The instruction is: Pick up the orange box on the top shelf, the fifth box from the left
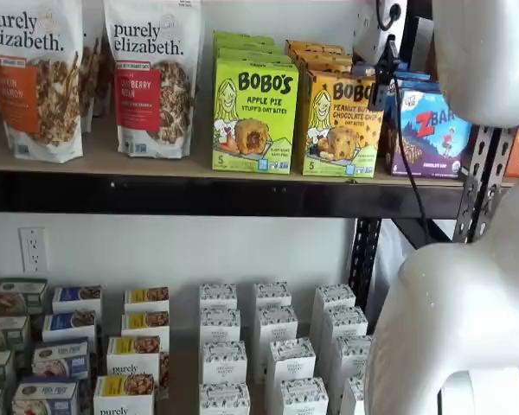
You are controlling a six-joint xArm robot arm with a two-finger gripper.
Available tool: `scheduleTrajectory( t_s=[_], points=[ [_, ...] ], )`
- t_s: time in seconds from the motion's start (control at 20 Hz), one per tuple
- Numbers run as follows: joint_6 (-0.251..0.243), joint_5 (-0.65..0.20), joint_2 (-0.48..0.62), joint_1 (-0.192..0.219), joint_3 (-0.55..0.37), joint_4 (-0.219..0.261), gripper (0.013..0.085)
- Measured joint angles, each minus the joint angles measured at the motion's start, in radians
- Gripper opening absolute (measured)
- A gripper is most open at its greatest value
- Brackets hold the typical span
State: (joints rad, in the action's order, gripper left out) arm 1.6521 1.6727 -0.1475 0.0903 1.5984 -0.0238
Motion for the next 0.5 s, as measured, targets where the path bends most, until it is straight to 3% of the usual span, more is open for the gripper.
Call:
scheduleTrajectory(
  t_s=[0.25, 0.4, 0.5],
  points=[
    [0.000, -0.020, 0.000, -0.001, -0.014, 0.003, 0.0850],
    [0.006, -0.044, -0.007, 0.008, -0.029, -0.018, 0.0850],
    [0.010, -0.062, -0.013, 0.014, -0.039, -0.031, 0.0810]
  ],
)
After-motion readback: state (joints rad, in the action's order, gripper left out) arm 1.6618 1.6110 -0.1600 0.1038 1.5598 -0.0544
